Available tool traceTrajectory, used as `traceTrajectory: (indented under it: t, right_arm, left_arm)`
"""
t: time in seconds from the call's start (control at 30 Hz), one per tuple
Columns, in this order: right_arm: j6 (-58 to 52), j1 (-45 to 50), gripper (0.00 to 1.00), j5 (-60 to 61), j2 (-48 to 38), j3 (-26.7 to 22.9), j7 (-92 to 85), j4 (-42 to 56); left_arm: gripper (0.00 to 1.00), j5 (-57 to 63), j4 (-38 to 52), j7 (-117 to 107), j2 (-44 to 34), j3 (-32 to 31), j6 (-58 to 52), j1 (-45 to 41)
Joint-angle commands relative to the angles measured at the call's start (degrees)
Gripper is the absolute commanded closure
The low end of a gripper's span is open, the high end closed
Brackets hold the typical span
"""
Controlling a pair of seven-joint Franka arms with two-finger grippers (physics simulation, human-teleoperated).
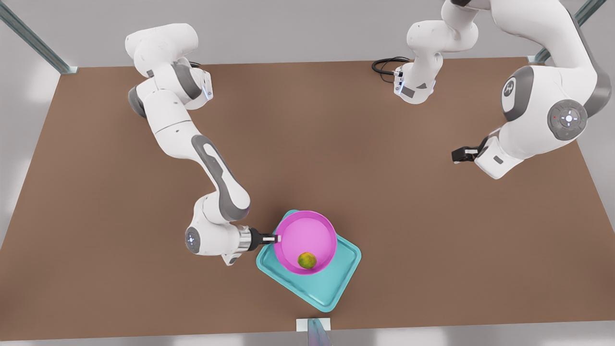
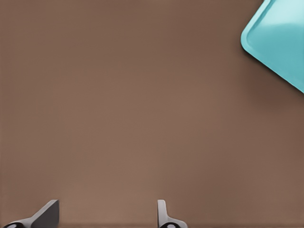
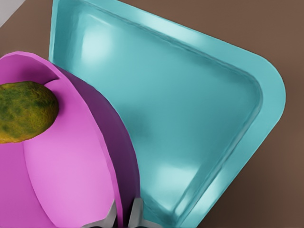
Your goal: Place the orange on the plate with the left arm and the plate on the tray with the right arm
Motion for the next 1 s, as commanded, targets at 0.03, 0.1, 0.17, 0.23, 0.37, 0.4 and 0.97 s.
traceTrajectory:
  t: [0.03, 0.1, 0.17, 0.23, 0.37, 0.4, 0.97]
  right_arm:
    - [0.8, 0.0, 0.79, -0.8, 1.2, 0.0, -4.5, 1.0]
    - [1.6, -0.1, 0.79, -1.6, 2.1, -0.1, -6.5, 1.8]
    - [2.4, -0.1, 0.79, -2.6, 2.3, -0.8, -7.5, 1.8]
    - [2.5, -0.1, 0.79, -2.6, 2.3, -1.7, -9.0, 1.9]
    - [2.5, -0.2, 0.79, -2.7, 2.4, -1.8, -10.8, 1.8]
    - [2.5, -0.2, 0.0, -2.6, 2.4, -1.8, -10.8, 1.6]
    - [-54.6, -5.6, 0.0, -45.8, -47.7, -2.6, -11.4, -13.2]
  left_arm:
    - [0.0, 0.0, 0.0, 0.2, -0.2, 0.0, 0.0, 0.0]
    - [0.0, -0.1, 0.0, 0.2, -0.2, 0.1, -0.7, 0.0]
    - [0.0, 0.0, 0.0, 0.2, -0.4, 0.2, -0.8, -0.1]
    - [0.0, 0.0, 0.1, 0.3, -0.4, 0.2, -0.8, -0.1]
    - [0.0, 0.0, 0.1, 0.2, -0.2, 0.2, -0.7, -0.1]
    - [0.0, -0.1, 0.1, 0.3, -0.2, 0.2, -0.6, 0.0]
    - [0.0, -0.6, 4.8, 1.2, 1.6, 1.0, -9.0, 0.2]
